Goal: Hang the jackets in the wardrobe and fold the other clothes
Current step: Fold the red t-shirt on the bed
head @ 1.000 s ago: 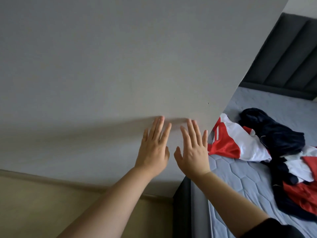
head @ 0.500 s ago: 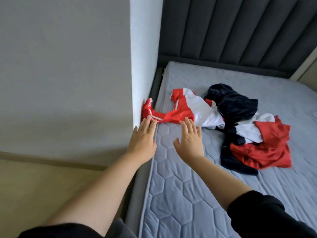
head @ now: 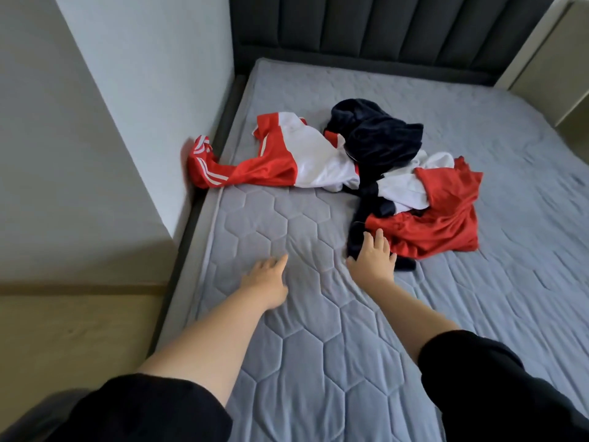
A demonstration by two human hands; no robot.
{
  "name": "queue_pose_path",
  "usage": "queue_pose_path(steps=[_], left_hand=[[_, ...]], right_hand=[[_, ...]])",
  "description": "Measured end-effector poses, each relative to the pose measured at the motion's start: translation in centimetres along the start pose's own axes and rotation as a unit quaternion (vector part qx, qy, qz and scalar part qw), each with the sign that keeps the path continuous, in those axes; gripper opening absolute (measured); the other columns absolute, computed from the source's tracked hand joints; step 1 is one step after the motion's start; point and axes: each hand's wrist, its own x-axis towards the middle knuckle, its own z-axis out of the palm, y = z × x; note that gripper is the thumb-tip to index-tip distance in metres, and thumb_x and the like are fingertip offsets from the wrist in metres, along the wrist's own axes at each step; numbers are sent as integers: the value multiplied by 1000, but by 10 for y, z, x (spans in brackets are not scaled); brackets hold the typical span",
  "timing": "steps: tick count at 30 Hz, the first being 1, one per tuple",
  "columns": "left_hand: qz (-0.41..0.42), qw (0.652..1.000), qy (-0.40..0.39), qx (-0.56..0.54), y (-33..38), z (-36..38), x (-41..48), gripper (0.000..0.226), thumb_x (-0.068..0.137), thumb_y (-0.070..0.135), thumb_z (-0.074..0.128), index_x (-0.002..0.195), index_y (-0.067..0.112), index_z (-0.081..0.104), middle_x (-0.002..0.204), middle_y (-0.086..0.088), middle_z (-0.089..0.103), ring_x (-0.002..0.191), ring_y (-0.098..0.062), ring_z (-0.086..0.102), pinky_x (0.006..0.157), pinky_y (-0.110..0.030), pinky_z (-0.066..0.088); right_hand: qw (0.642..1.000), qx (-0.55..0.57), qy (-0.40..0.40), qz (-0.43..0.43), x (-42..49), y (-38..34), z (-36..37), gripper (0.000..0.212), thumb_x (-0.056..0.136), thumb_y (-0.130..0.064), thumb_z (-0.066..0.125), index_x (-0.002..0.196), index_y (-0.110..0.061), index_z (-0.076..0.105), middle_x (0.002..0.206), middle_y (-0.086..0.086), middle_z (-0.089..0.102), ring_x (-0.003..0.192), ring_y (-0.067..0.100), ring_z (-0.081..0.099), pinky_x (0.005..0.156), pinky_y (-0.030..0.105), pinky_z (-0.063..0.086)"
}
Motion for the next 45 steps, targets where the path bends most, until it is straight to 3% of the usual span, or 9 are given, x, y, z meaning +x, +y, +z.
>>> queue_pose_path(steps=[6,13,25,28,34,37,40,43,45], left_hand=[[31,996,-75,28,-17,16,6,71,96,28,41,151,29,-4,159,4,2,146,-20,-1,117,-42,17],[31,995,-91,8,-19,16,6,74,93,20,42,151,30,-3,159,4,-3,146,-19,-5,118,-37,11],[12,978,-82,-192,-28,11,4,67,93,26,50,151,23,15,156,-3,21,141,-19,25,113,-29,23],[-49,905,-18,-421,-25,5,4,47,99,26,45,143,14,37,148,-5,40,135,-17,36,111,-30,25],[-110,599,-147,-779,-29,-20,-12,35,93,50,44,101,21,61,96,-9,64,88,-24,59,78,-40,47],[-140,609,-44,-780,-28,-23,-14,20,83,-3,47,92,11,57,69,-8,61,60,-17,59,54,-24,50],[-225,635,69,-735,-44,-24,-18,26,88,-8,35,74,7,51,57,-11,52,46,-19,53,33,-15,41],[-244,695,113,-667,-62,-23,-24,17,85,-7,41,79,4,52,63,-11,45,51,-21,49,45,-21,39],[-240,692,105,-673,-64,-22,-32,16,84,-6,44,76,5,52,66,-11,47,58,-22,46,55,-26,37]], right_hand=[[995,-89,38,-8,33,21,-9,74,86,-22,55,148,-12,16,158,11,0,146,27,-1,114,51,2],[987,56,10,151,50,42,-13,73,87,4,43,149,-22,15,143,17,29,117,40,49,90,42,42],[999,20,-17,43,49,25,-23,29,93,-16,51,118,-7,62,123,24,46,112,38,45,92,32,36],[981,115,-105,-112,15,-19,-30,14,87,-3,54,87,6,65,84,22,58,79,26,52,67,25,31],[849,335,-335,-234,-63,-77,-35,12,87,7,50,77,2,55,69,9,42,59,10,36,54,23,28],[891,281,-244,-260,-68,-92,-21,6,81,4,59,86,5,63,78,7,56,71,12,51,69,26,43],[936,179,-173,-250,-60,-82,-7,59,74,-15,72,128,-10,51,128,11,50,120,24,46,105,33,35],[935,-118,-206,-263,-52,-51,8,100,68,-46,74,148,-27,18,151,5,22,141,25,18,114,54,12],[932,-183,-181,-253,-52,-43,15,73,77,-37,67,140,-22,34,137,5,42,132,25,35,110,50,20]])
